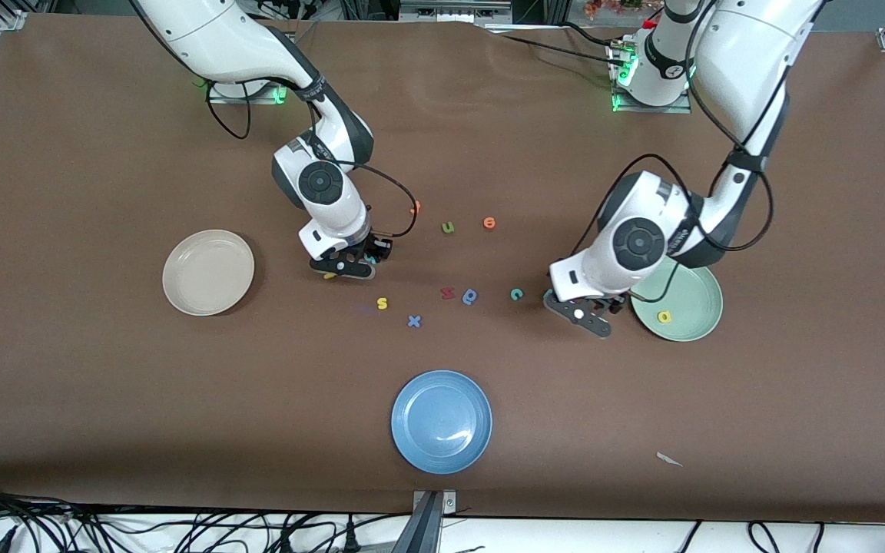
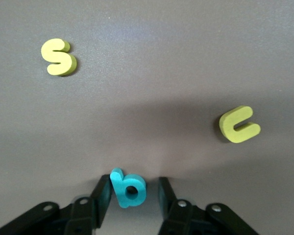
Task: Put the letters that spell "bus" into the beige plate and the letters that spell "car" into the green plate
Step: 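Grasp the b with the right gripper while the left gripper grasps the l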
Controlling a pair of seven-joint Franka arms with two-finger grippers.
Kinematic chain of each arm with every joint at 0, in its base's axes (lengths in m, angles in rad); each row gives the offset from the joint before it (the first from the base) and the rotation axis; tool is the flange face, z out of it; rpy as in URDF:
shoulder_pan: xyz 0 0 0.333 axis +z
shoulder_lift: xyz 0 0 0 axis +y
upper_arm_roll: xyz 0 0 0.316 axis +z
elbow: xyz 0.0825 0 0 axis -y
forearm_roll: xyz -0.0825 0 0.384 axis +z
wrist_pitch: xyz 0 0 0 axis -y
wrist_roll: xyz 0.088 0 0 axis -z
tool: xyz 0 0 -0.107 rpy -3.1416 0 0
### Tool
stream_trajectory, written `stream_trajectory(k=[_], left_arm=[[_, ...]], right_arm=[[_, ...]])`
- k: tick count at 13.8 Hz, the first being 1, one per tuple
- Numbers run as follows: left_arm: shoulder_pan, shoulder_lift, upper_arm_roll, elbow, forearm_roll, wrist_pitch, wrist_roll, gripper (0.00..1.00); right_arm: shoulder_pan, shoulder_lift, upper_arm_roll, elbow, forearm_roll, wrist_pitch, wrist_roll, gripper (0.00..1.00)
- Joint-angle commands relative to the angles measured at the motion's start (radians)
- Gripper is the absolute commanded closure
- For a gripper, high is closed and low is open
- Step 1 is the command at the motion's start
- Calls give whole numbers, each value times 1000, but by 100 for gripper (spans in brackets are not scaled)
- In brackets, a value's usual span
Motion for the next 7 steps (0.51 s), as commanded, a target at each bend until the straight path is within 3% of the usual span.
stream_trajectory(k=[1, 5, 7], left_arm=[[-19, 39, 0, -2, 21, 70, -2, 27], [-55, 96, 0, -3, 145, 116, -47, 29], [-64, 100, 0, -4, 152, 117, -69, 30]], right_arm=[[17, 20, -4, 17, -19, 5, 25, 68], [17, 18, -4, 23, -16, 5, 19, 79], [0, 11, -5, 67, -19, -68, -6, 80]])
